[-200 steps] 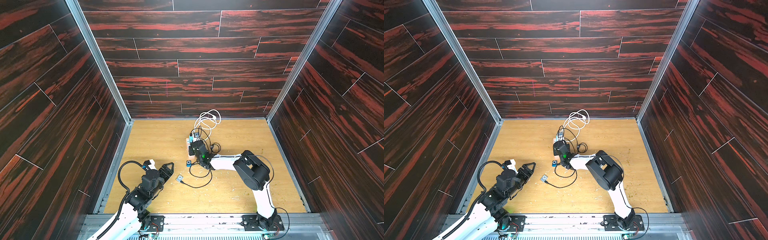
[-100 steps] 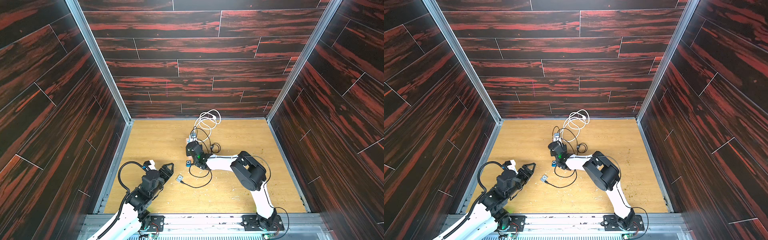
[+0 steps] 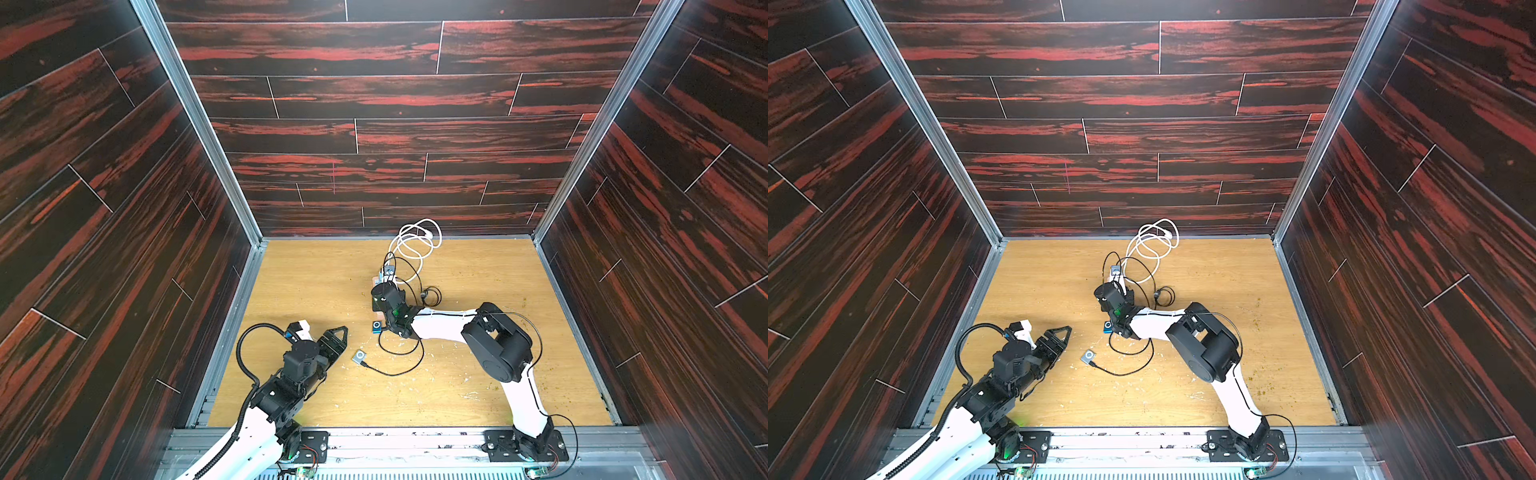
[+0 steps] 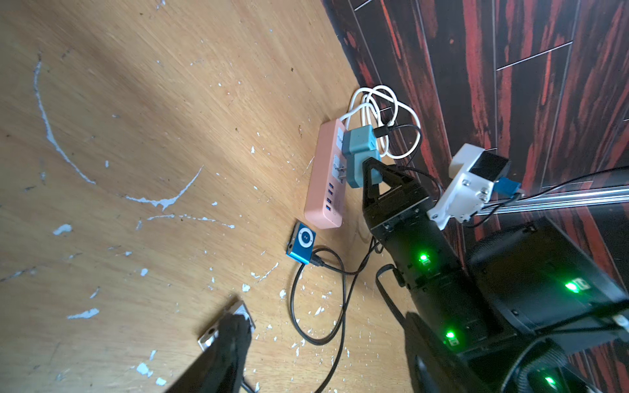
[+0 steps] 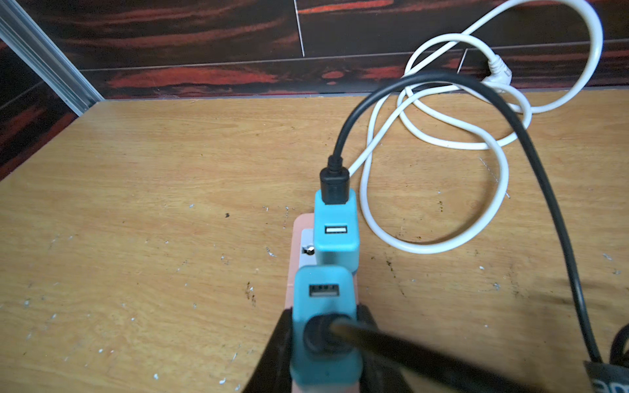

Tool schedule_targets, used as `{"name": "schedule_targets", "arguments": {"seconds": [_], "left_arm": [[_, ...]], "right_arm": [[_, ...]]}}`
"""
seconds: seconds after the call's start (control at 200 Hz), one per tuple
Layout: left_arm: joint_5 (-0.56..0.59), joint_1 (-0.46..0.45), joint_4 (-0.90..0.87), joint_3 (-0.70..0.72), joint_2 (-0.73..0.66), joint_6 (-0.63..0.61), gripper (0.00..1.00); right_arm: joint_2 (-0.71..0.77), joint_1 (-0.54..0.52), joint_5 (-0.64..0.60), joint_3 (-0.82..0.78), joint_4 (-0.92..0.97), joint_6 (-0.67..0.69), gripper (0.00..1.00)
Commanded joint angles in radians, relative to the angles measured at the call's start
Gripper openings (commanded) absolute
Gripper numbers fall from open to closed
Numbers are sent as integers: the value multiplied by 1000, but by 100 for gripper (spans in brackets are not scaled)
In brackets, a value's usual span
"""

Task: Charge mp3
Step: Insert the plug into the socket.

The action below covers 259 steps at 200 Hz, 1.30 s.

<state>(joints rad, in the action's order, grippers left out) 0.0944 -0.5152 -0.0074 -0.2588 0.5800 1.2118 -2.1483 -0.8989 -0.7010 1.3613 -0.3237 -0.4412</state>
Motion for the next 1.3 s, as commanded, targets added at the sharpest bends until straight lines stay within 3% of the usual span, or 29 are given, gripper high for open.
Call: {"name": "schedule_targets", "arguments": {"seconds": [0.0, 0.626, 1.293], "left_arm": [[7, 7, -6, 10, -12, -6, 73], [8, 9, 0, 13, -14, -3, 73], [14, 11, -6, 19, -24, 0, 73]], "right_arm": [[-33, 27, -7, -38, 153, 8, 0], [96, 29, -16, -97, 40, 136, 0], [228, 55, 100, -153, -35, 202, 0]]}}
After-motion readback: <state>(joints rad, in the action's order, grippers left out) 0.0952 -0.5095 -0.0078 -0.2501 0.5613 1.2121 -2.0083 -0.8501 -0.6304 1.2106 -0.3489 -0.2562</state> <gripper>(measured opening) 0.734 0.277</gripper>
